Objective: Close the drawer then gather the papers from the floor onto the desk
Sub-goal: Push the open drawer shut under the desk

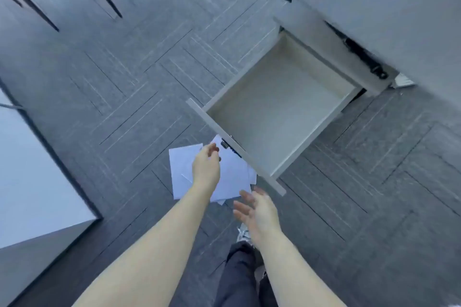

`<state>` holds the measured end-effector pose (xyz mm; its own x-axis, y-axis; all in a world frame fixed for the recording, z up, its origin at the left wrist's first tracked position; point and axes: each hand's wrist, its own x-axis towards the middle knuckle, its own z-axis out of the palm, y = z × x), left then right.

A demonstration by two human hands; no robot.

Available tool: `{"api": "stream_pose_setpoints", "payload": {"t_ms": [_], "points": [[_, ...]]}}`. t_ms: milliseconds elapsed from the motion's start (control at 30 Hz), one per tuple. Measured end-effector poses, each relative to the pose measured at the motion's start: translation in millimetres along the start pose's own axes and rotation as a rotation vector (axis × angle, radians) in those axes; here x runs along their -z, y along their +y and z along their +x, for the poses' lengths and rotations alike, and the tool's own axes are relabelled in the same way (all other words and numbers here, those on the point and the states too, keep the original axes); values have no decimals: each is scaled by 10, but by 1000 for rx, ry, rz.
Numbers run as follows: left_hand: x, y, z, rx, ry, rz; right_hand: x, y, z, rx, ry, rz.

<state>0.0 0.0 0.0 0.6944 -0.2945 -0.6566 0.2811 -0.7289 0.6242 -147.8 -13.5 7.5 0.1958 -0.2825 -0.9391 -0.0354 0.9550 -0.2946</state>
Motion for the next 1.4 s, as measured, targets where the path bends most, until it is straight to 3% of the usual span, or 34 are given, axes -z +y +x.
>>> {"api": "stream_pose_setpoints", "payload": {"t_ms": [333,733,1067,1400], "points": [[-355,157,282,-65,34,19,-51,-325,383,31,108,127],[-1230,1055,657,-153,93,61,121,-1554,671,108,76,147],[-2094,1809,1003,-270,161,276,502,-2656,1007,122,-2,75],[-2514,2186,1206,-421,221,341,633,-3178,1264,185,-8,7]]}}
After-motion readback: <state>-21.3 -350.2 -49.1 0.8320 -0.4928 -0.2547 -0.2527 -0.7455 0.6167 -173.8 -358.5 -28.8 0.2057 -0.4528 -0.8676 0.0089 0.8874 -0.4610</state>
